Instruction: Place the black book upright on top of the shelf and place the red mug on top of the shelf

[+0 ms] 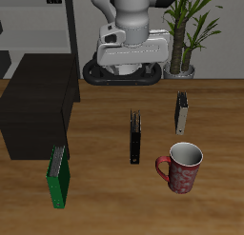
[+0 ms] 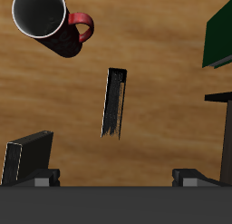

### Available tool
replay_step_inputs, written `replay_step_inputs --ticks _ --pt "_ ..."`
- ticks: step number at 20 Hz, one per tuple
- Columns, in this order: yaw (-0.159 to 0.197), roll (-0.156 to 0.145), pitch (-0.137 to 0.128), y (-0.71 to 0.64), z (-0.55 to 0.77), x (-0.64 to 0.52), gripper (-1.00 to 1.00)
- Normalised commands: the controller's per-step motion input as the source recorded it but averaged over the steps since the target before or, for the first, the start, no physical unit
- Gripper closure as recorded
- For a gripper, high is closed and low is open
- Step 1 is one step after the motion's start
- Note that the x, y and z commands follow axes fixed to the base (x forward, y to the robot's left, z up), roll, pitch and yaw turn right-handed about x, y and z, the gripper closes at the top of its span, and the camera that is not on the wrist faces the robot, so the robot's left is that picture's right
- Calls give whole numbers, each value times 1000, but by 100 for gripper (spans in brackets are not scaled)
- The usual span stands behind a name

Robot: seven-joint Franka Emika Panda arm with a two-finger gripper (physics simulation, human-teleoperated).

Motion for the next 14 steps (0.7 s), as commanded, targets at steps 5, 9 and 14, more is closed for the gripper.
replay_step_inputs --ticks 5,9,14 --pt "-5 -13 7 -34 -8 299 -100" --pt "0 -10 -9 -2 -159 258 -100" --pt "3 -16 -34 -52 -293 228 -100"
